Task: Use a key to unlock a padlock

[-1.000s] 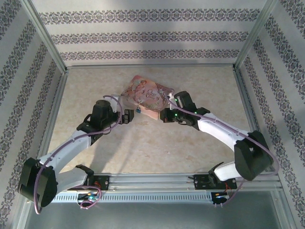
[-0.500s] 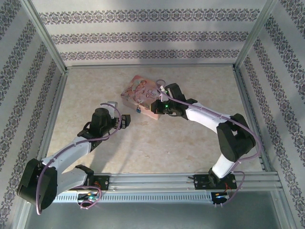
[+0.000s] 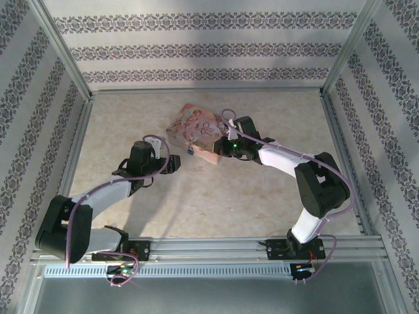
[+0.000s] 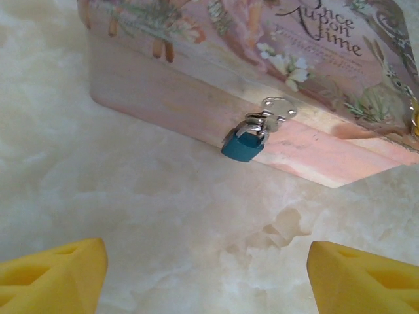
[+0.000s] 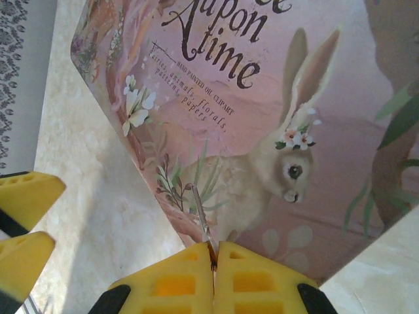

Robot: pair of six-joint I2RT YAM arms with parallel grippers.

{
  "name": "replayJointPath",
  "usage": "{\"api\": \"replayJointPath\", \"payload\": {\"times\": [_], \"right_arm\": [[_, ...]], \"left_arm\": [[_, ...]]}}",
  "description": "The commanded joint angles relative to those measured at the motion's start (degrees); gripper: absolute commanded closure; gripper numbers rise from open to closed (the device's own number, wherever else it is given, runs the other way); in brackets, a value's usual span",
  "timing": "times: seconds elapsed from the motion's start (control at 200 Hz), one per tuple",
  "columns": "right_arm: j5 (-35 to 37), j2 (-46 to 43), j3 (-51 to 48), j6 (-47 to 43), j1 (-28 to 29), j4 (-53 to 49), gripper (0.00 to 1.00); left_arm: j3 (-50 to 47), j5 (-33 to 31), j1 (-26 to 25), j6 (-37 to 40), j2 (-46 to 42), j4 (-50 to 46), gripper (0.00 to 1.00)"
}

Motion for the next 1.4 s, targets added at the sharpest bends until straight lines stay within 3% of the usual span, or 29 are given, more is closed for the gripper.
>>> {"api": "replayJointPath", "payload": {"times": [0.0,0.33,0.585,0.785,1.084,1.394], "right_arm": [[-0.86,0.88,-1.50,0.51,-0.81,0.38,1.00],[1.28,-0.54,-5.84,0.75,-2.68,-0.82,1.00],[1.66,-2.40,-8.70,0.84,-2.96,-1.13,1.00],[0.13,-3.63,-9.35,1.10,-2.68,0.05,1.00],[-1.25,-6.11,-3.60,0.34,-0.97,0.13,1.00],[-1.34,0.38,3.45,0.14,1.36,2.41,1.00]], "left_arm": [[2.44,8.17,1.61,-2.73,3.07,4.25,0.22],[5.06,13.44,1.96,-2.60,9.92,7.74,0.24],[6.73,21.53,1.90,-2.40,15.85,11.03,0.33],[6.55,21.97,1.90,-2.86,19.25,15.73,0.34],[6.97,22.65,1.89,-3.19,22.69,21.24,0.34],[8.65,24.61,1.86,-4.59,27.02,24.69,0.34]]}}
